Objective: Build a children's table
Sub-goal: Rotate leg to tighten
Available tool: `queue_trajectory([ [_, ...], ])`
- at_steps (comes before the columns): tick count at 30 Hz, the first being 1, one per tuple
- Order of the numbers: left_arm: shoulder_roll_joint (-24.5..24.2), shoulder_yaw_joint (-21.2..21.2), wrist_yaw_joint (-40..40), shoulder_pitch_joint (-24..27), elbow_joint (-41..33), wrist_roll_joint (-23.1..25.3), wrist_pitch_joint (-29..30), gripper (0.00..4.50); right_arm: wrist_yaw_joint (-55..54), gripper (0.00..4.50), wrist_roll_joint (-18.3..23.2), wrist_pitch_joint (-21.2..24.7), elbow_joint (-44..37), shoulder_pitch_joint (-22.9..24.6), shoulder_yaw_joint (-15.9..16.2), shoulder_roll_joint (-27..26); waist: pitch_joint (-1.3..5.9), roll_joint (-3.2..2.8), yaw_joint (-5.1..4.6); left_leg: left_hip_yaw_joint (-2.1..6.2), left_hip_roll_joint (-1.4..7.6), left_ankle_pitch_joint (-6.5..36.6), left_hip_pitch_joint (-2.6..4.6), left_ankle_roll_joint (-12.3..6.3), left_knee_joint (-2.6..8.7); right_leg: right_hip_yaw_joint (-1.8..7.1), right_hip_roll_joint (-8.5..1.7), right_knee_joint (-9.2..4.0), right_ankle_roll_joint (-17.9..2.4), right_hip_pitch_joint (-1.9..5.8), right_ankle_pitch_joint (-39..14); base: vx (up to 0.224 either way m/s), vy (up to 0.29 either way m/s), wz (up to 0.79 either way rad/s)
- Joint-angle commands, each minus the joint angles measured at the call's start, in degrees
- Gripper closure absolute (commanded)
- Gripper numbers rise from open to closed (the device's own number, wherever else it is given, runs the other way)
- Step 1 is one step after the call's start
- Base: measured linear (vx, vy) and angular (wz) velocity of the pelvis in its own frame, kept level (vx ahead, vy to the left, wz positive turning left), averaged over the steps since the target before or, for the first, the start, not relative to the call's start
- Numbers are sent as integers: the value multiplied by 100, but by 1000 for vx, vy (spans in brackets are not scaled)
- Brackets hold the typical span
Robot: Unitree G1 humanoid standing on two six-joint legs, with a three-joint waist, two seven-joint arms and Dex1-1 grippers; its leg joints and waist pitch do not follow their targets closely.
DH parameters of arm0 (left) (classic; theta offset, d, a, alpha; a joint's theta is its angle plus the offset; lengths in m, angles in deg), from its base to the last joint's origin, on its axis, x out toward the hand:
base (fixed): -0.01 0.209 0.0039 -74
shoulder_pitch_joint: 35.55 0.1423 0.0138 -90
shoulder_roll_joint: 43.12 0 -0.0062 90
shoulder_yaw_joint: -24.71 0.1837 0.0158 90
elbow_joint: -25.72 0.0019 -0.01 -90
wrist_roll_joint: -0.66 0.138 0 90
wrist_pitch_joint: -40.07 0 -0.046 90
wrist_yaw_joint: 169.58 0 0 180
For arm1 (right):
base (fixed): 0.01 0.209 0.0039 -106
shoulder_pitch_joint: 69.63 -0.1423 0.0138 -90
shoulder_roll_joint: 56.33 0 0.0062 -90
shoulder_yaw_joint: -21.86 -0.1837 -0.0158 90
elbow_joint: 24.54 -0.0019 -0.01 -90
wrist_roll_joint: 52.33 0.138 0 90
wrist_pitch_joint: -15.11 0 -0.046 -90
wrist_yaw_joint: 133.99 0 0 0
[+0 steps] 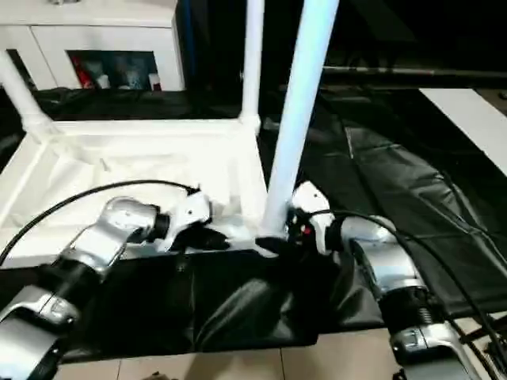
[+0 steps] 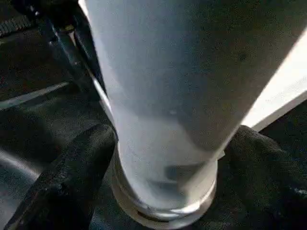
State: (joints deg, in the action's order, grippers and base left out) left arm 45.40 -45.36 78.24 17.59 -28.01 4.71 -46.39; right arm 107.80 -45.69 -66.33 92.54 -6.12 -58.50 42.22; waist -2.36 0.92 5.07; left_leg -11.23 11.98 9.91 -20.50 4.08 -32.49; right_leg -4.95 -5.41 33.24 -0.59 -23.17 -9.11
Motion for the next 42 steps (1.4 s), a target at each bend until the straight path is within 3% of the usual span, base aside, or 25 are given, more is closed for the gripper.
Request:
queue_trajectory([
  [1, 100, 151, 165, 84, -59, -107, 5, 450, 58, 76, -95, -65, -47, 41, 147, 28, 324, 68, -4, 35, 152, 1325, 45, -305, 324, 251, -304, -358, -1147, 287, -1640, 0, 0, 0],
  [4, 81, 148, 147, 79, -52, -107, 12, 450, 33, 86, -105, -90, -9, 32, 135, 2, 324, 71, -12, 52, 149, 1400, 50, -240, 334, 254, -307, -386, -1008, 278, -1905, 0, 0, 0],
  [9, 65, 110, 155, 104, -116, -93, 71, 450, 67, 135, -95, -110, 16, 33, 150, 35, 343, 75, -10, 43, 149, 1215, 42, -307, 318, 258, -289, -336, -1107, 285, -1503, 0, 0, 0],
  [16, 101, 58, 77, 89, -22, -72, 70, 450, 14, 173, -89, -119, 88, 78, 104, 4, 347, 71, -9, 41, 144, 1210, 43, -308, 312, 257, -287, -339, -1109, 286, -1511, 0, 0, 0],
  [19, 280, -69, -447, -5, 174, -3, 199, 450, -439, 176, -95, -97, 346, 53, -68, -171, 346, 63, -18, 37, 139, 1195, 37, -315, 309, 256, -284, -337, -1129, 285, -1466, 0, 0, 0],
  [21, 495, -214, -1017, -125, 399, 45, 346, 450, -948, 178, -98, -28, 601, 23, -242, -357, 322, 73, -34, 47, 123, 1444, 74, -214, 320, 243, -297, -411, -1022, 264, -1970, 0, 0, 0],
  [26, 1118, -552, -2604, -476, 1135, 129, 789, 450, -2904, 178, -176, 252, 1119, -124, -716, -1067, 310, 101, -93, 74, 80, 1632, 91, -54, 339, 242, -281, -482, -727, 237, -2651, 0, 0, 0],
  [29, 1438, -625, -3266, -633, 1396, 195, 879, 450, -3830, 178, -160, 430, 1160, -203, -939, -1540, 310, 99, -130, 80, 65, 1725, 113, -111, 338, 247, -271, -536, -629, 197, -2834, 0, 0, 0],
  [30, 1504, -628, -3388, -661, 1438, 220, 875, 450, -3977, 178, -188, 429, 1183, -225, -945, -1631, 303, 88, -160, 77, 56, 1715, 79, -150, 346, 249, -261, -546, -604, 205, -2821, 0, 0, 0],
  [33, 1674, -597, -3515, -735, 1561, 291, 810, 450, -4203, 178, -325, 285, 1240, -285, -863, -1849, 302, 89, -168, 80, 44, 1830, 106, -176, 335, 240, -268, -585, -517, 177, -3037, 0, 0, 0],
  [37, 1657, -498, -3364, -747, 1601, 363, 649, 450, -4000, 178, -244, 10, 1229, -322, -852, -1900, 304, 82, -174, 89, 49, 1886, 84, -228, 350, 237, -263, -600, -449, 180, -3025, 0, 0, 0],
  [38, 1648, -486, -3370, -758, 1625, 357, 625, 450, -3929, 122, -201, -76, 1209, -328, -874, -1901, 301, 85, -172, 89, 54, 1902, 79, -243, 354, 240, -269, -599, -462, 179, -3008, 0, 0, 0],
  [42, 1438, -449, -3236, -749, 1675, 412, 381, 450, -3529, 99, -128, -255, 1186, -407, -949, -1666, 302, 108, -165, 89, 53, 1846, 46, -312, 353, 241, -272, -577, -476, 200, -2941, 0, 0, 0],
])
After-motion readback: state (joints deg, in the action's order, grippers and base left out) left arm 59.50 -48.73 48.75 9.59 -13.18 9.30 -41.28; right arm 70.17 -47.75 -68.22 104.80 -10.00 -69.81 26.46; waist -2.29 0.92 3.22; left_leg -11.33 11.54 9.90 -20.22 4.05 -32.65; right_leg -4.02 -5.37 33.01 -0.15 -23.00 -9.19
